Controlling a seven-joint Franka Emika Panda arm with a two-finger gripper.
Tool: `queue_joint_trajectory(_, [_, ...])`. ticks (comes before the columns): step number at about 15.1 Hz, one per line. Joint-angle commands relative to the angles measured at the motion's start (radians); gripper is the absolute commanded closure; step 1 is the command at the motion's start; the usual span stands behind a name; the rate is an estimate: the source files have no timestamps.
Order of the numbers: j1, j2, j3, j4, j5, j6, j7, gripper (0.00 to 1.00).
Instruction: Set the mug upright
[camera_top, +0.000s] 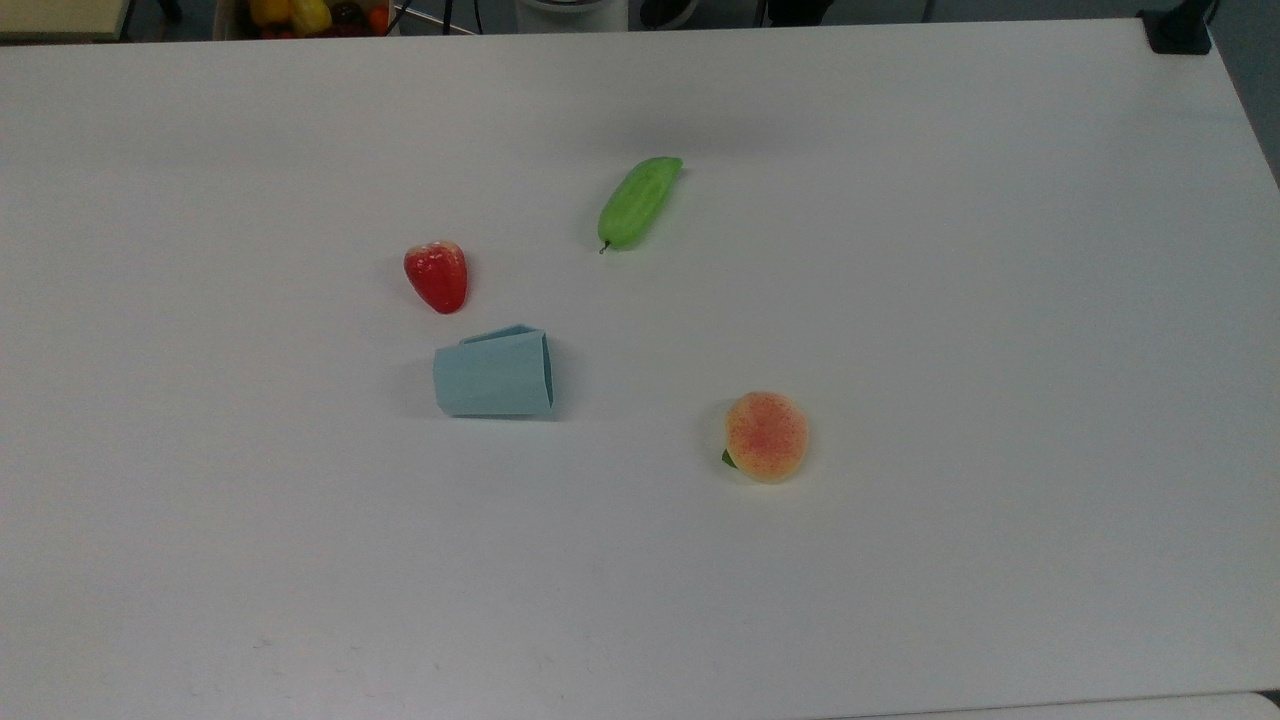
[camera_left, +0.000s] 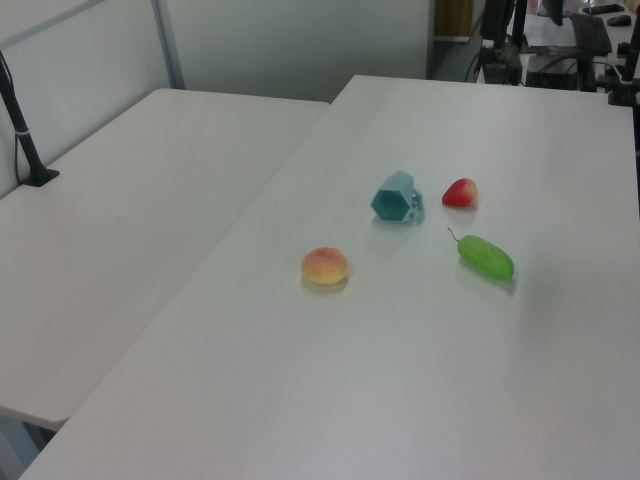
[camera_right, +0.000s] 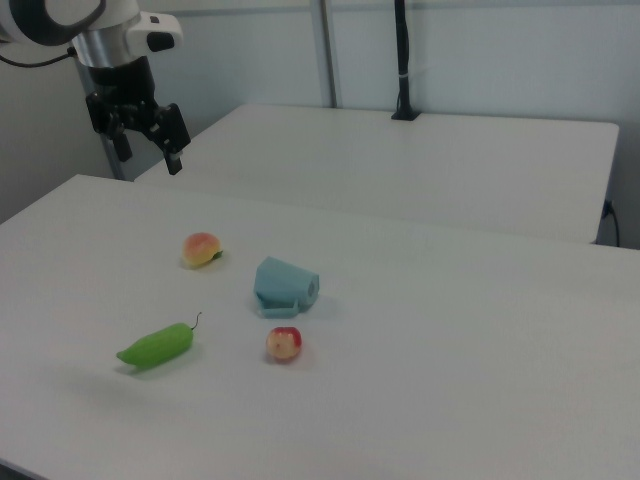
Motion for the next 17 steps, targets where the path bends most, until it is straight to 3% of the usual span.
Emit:
queue_joint_trajectory(1, [0.018, -0.014, -0.020, -0.024, 0.009, 0.019, -0.025, 0.00])
queue_joint_trajectory(17, [0.015, 0.012, -0.020, -0.018, 0.014, 0.026, -0.006, 0.00])
